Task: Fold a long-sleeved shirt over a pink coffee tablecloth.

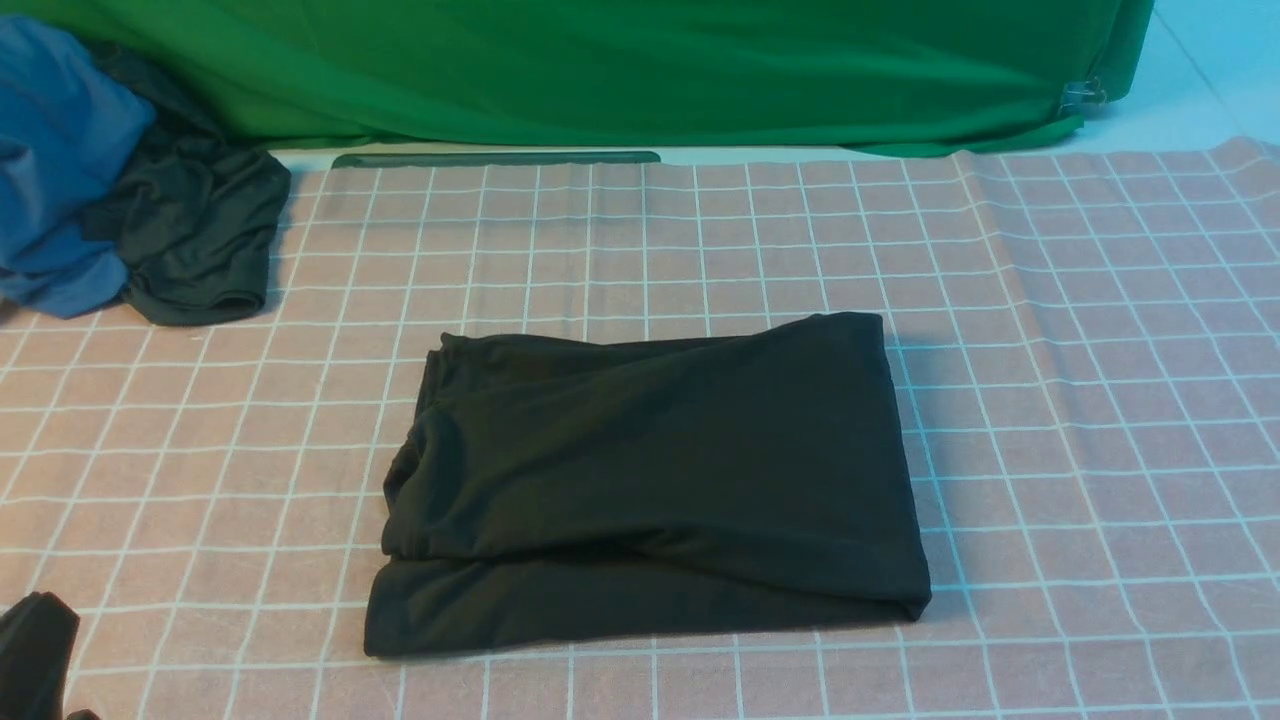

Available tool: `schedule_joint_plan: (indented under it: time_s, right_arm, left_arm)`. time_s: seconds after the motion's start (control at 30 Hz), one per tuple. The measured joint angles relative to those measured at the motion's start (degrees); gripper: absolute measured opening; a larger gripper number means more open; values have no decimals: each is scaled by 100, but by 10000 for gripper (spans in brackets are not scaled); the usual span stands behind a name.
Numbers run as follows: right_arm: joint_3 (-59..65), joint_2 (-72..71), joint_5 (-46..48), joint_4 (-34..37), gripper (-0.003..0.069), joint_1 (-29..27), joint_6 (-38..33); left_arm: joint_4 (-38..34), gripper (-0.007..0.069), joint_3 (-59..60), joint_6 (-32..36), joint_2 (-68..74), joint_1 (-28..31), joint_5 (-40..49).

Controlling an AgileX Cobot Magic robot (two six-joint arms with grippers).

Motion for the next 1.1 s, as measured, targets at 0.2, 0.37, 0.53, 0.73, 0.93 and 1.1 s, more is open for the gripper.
schedule_joint_plan:
  time_s: [0.2,0.37,0.53,0.73,0.93,1.1]
  right_arm:
    - [1603,-145,87,0,202,-1381,0]
    - [2406,-622,471,-7,216,-1665,-46]
    - [2432,-661,601,-25,217,-1684,-46]
    - [2432,-666,601,-25,227,-1684,0]
    - [2432,-666,601,-25,235,-1684,0]
    - [2432,-666,601,-25,235,-1684,0]
  left_arm:
    - [-2,13,0,5,0,0,0]
    - [-2,13,0,5,0,0,16]
    - [-2,13,0,5,0,0,22]
    - [-2,13,0,5,-4,0,22]
    - [-2,13,0,5,-4,0,22]
    - [-2,13,0,5,-4,0,22]
